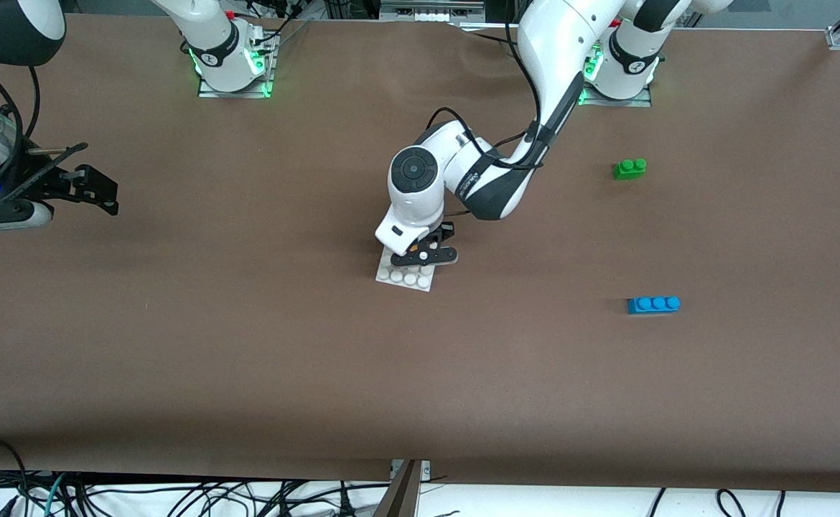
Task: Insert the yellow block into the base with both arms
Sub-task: 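Lower the left gripper and press the yellow block down onto the base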
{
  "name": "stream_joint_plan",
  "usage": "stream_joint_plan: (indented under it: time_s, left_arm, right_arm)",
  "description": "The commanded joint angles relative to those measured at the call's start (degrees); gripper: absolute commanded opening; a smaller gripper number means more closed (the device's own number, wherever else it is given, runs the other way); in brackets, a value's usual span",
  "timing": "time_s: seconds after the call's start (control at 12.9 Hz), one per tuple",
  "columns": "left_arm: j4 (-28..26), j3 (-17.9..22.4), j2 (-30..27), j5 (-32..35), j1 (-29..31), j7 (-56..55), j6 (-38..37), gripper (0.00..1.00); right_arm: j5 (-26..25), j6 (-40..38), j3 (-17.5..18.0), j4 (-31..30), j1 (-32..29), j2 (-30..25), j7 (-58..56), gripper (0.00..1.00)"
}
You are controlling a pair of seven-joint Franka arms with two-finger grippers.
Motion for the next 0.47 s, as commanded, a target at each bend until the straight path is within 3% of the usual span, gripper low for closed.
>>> stream_joint_plan:
  time_s: [0.0,0.39]
  left_arm:
    - [-0.5,0.1,-0.7,0.5,-0.4,-0.4,0.3,0.15]
    - [-0.1,0.1,0.7,0.5,-1.1,-1.9,0.9,0.15]
  right_arm:
    - [0.2,-0.4,0.6,0.6,-0.8,0.1,-0.7,1.0]
    - [0.3,-0.4,0.6,0.6,-0.8,0.1,-0.7,1.0]
